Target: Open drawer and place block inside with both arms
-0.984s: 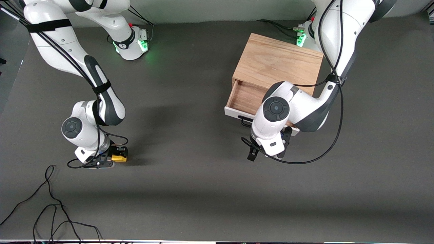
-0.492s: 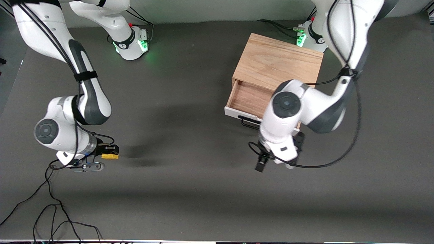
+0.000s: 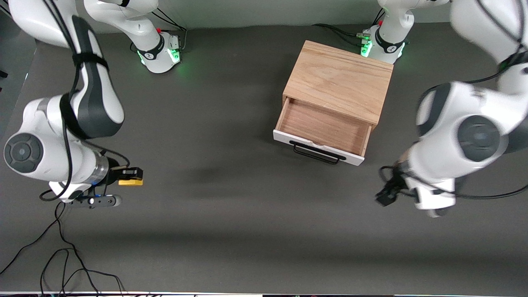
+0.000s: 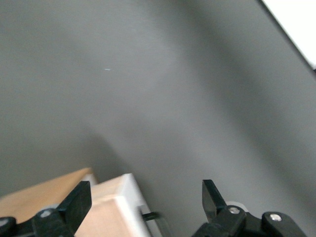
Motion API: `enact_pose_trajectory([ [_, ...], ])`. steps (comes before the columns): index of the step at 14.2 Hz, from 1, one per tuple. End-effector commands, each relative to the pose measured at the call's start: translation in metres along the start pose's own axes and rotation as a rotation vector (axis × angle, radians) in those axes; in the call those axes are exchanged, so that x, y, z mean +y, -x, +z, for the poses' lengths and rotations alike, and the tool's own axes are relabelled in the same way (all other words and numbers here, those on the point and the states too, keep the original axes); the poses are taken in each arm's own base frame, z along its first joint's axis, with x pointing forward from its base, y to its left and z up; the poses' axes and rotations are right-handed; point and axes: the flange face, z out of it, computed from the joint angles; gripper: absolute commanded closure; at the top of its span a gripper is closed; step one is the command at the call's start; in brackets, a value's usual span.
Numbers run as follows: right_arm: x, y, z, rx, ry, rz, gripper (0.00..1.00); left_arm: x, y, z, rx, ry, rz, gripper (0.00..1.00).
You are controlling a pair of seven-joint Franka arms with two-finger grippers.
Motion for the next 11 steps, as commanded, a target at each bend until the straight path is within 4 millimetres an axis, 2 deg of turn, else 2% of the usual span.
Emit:
enact_pose_trajectory([
  [1,-0.078,0.023,-0.037,-0.007,0.009,0.087,0.80,-0.046,-0.014,-0.023,-0.057,-0.062,0.150,0.00],
  [5,-0.197,0.067,-0.063,0.032,-0.053,0.166,0.80,-0.113,-0.041,-0.048,-0.119,-0.082,0.320,0.00],
  [7,-0.263,0.092,-0.068,0.050,-0.101,0.208,0.80,-0.137,-0.047,-0.053,-0.150,-0.093,0.423,0.00],
  [10,-0.342,0.131,-0.064,0.053,-0.222,0.287,0.80,-0.165,-0.049,-0.057,-0.161,-0.104,0.562,0.00],
  [11,-0.367,0.144,-0.054,0.051,-0.242,0.287,0.80,-0.171,-0.046,-0.058,-0.152,-0.105,0.594,0.00],
])
